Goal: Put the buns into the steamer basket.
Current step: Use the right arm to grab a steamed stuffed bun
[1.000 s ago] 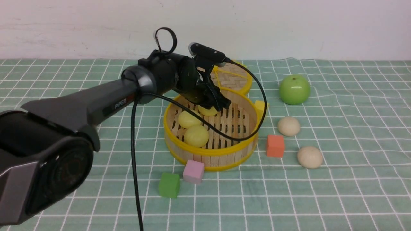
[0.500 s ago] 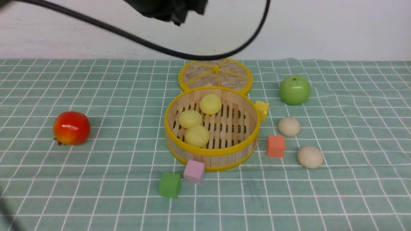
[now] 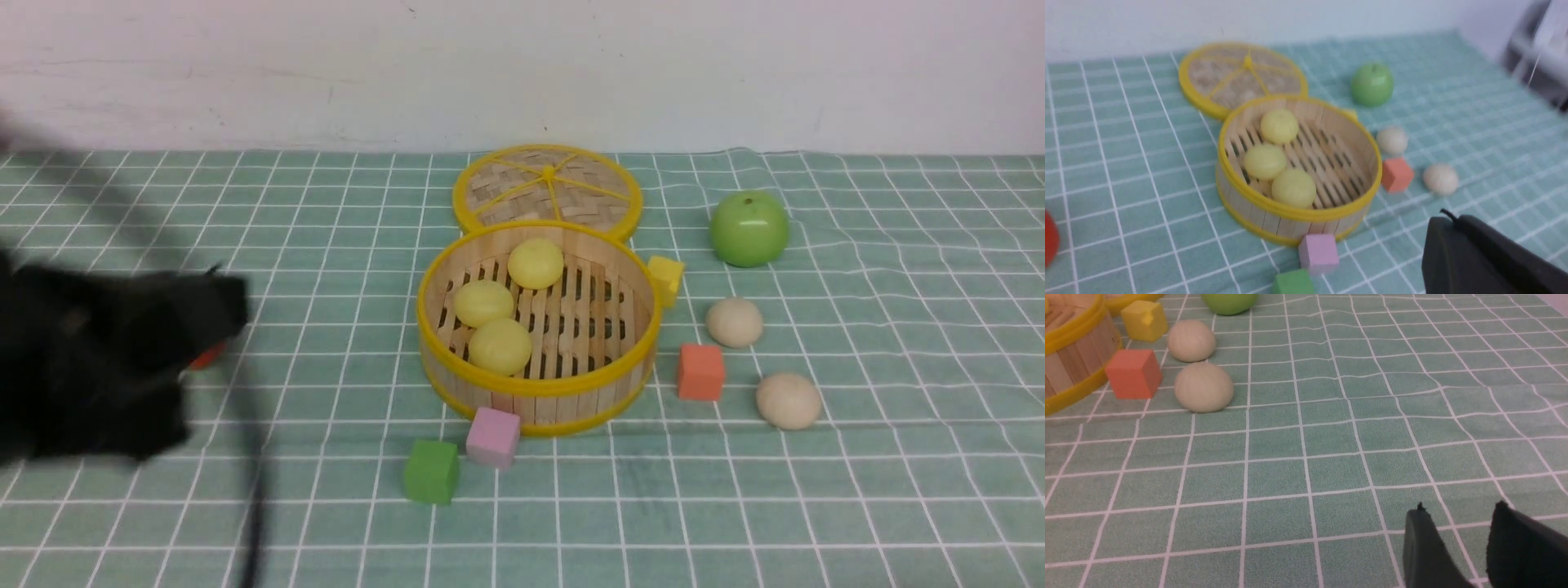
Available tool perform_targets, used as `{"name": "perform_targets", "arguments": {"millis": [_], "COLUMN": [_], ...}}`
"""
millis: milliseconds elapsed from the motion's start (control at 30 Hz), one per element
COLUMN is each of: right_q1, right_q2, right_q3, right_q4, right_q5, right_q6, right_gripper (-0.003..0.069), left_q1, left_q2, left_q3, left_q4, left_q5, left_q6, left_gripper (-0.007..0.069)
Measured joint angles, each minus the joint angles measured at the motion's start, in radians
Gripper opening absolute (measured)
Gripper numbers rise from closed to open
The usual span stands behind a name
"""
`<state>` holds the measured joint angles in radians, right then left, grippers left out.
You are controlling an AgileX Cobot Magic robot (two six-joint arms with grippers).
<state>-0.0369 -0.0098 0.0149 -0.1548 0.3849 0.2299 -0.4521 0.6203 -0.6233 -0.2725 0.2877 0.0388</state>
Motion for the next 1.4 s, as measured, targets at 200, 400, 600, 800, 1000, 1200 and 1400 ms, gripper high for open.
{"name": "perform_targets", "arguments": {"millis": [200, 400, 600, 800, 1000, 1200, 1400], "right_q1": [0.0, 0.0, 0.0, 0.0, 0.0, 0.005, 0.226], "right_q2": [0.0, 0.0, 0.0, 0.0, 0.0, 0.094, 0.615], "right_q3": [0.0, 0.001, 0.01, 0.01, 0.01, -0.104, -0.515], "right_q4": [0.0, -0.07, -0.009, 0.042, 0.042, -0.131, -0.405], "right_q5": [0.0, -0.008, -0.171, -0.393, -0.56, -0.423, -0.014], "right_q6": [0.0, 0.0, 0.165, 0.349, 0.423, 0.618, 0.592], "right_gripper": [0.024, 0.024, 0.024, 0.024, 0.024, 0.0226, 0.0197], "left_q1": [0.0, 0.0, 0.0, 0.0, 0.0, 0.0, 0.0], "left_q2": [-0.257, -0.342, -0.342, -0.342, -0.342, -0.342, -0.342], "left_q3": [0.254, 0.336, 0.34, 0.34, 0.34, 0.34, 0.34], "left_q4": [-0.014, -0.026, -0.026, -0.026, -0.026, -0.026, -0.026], "left_q5": [-0.144, -0.184, -0.167, -0.164, -0.163, -0.163, -0.163], "left_q6": [0.0, -0.001, -0.001, -0.001, -0.001, -0.001, -0.001], "left_gripper": [-0.0014, -0.0014, -0.0014, -0.0014, -0.0014, -0.0014, -0.0014]}}
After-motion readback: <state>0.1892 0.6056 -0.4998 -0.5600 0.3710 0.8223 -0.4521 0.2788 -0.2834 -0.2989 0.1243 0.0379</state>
